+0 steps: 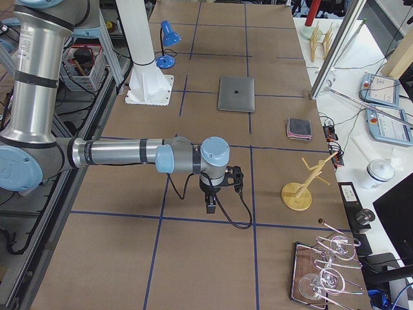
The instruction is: Close laptop
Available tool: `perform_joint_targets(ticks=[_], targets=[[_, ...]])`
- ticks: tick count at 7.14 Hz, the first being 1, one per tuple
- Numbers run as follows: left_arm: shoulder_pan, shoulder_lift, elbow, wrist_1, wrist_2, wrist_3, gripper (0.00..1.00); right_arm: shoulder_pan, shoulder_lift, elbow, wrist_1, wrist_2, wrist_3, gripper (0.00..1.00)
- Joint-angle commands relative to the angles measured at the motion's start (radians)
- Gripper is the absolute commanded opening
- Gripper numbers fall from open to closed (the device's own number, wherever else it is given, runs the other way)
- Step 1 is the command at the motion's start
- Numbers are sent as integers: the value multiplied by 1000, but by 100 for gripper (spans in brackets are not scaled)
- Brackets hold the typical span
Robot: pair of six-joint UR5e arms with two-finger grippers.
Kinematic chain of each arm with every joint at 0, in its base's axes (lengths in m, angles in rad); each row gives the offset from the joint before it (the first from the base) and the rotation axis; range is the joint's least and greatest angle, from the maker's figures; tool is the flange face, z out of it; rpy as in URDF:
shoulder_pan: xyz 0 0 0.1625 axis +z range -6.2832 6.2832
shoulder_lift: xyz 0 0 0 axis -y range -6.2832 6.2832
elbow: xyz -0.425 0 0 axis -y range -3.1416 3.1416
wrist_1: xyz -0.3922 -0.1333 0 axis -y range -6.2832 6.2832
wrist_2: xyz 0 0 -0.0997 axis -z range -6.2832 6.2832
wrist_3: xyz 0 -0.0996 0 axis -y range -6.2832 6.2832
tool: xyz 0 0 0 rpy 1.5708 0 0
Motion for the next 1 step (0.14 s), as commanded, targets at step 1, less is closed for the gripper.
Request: perform_joint_targets(ticks=[1], targets=[[0,-1,-1,-1,0,0,99,0,0,2,0,0,0,100]])
